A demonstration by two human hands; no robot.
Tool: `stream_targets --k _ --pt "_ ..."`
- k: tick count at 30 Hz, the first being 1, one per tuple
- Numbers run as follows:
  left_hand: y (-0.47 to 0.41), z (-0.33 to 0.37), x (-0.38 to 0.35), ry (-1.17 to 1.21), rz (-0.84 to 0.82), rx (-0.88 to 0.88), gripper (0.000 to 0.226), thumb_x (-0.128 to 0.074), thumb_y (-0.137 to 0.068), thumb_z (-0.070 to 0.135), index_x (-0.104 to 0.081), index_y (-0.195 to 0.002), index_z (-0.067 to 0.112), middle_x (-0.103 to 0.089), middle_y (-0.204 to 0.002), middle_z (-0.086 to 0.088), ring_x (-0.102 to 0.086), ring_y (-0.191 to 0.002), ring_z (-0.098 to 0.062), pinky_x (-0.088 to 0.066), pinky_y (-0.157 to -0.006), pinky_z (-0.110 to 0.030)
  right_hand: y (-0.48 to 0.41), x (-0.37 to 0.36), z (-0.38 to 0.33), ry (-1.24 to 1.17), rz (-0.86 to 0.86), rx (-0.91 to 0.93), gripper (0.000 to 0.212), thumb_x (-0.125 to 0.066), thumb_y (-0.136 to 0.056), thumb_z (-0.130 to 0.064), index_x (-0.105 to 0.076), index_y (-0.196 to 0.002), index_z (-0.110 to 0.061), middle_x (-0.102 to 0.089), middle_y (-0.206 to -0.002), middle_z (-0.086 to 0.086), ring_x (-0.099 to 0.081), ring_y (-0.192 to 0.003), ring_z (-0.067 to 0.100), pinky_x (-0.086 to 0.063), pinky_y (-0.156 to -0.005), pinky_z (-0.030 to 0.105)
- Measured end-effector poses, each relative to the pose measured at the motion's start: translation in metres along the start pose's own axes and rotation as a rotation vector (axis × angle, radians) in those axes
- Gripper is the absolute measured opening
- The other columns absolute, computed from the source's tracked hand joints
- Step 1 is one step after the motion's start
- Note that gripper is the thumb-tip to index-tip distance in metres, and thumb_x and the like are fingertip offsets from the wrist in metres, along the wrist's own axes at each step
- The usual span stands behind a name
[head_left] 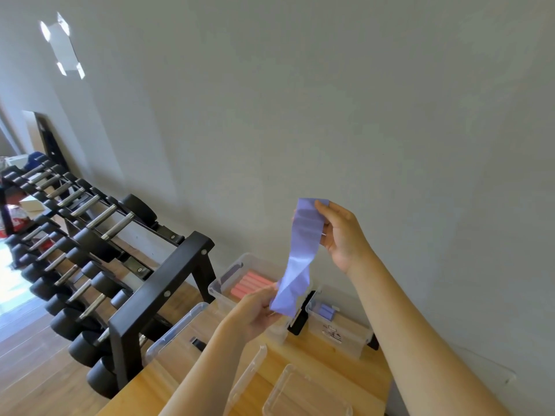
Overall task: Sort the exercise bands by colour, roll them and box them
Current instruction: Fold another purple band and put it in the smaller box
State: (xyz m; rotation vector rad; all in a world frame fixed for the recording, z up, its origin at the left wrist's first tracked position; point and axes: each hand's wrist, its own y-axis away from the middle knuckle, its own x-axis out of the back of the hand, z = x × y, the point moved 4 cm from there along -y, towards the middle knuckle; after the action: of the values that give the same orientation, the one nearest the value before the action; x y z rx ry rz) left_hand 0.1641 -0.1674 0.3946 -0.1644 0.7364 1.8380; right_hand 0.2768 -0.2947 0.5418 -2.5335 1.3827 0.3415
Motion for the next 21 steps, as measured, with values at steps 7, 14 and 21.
stream_targets --k 7,14,21 --pt "0.0 0.025 0.025 0.551 0.09 -0.091 0.02 -0.048 -0.094 0.006 -0.061 -0.108 0.001 -0.072 -0.092 -0.013 -0.072 -0.083 -0.026 -0.061 -0.066 -0.035 -0.009 0.051 0.015 -0.086 0.35 -0.068 0.025 -0.065 -0.09 -0.031 -0.062 -0.077 -0.01 -0.061 -0.076 0.007 -0.059 -0.074 0.022 -0.046 -0.072 0.029" --pt "0.002 0.043 0.042 0.899 0.137 -0.212 0.053 -0.053 -0.076 0.0 -0.055 -0.129 0.006 -0.064 -0.121 -0.011 -0.061 -0.114 -0.026 -0.045 -0.1 -0.037 -0.008 0.057 0.026 -0.124 0.424 -0.104 0.03 -0.058 -0.095 -0.024 -0.057 -0.07 -0.007 -0.061 -0.066 0.007 -0.059 -0.073 0.017 -0.049 -0.066 0.029" --pt "0.01 0.054 0.045 1.043 0.1 -0.279 0.046 -0.049 -0.09 0.003 -0.053 -0.135 0.011 -0.061 -0.13 -0.015 -0.06 -0.12 -0.031 -0.05 -0.1 -0.039 -0.006 0.055 0.035 -0.357 0.374 -0.169 0.02 -0.055 -0.098 -0.027 -0.061 -0.085 -0.013 -0.07 -0.067 0.0 -0.068 -0.064 0.011 -0.052 -0.062 0.026"
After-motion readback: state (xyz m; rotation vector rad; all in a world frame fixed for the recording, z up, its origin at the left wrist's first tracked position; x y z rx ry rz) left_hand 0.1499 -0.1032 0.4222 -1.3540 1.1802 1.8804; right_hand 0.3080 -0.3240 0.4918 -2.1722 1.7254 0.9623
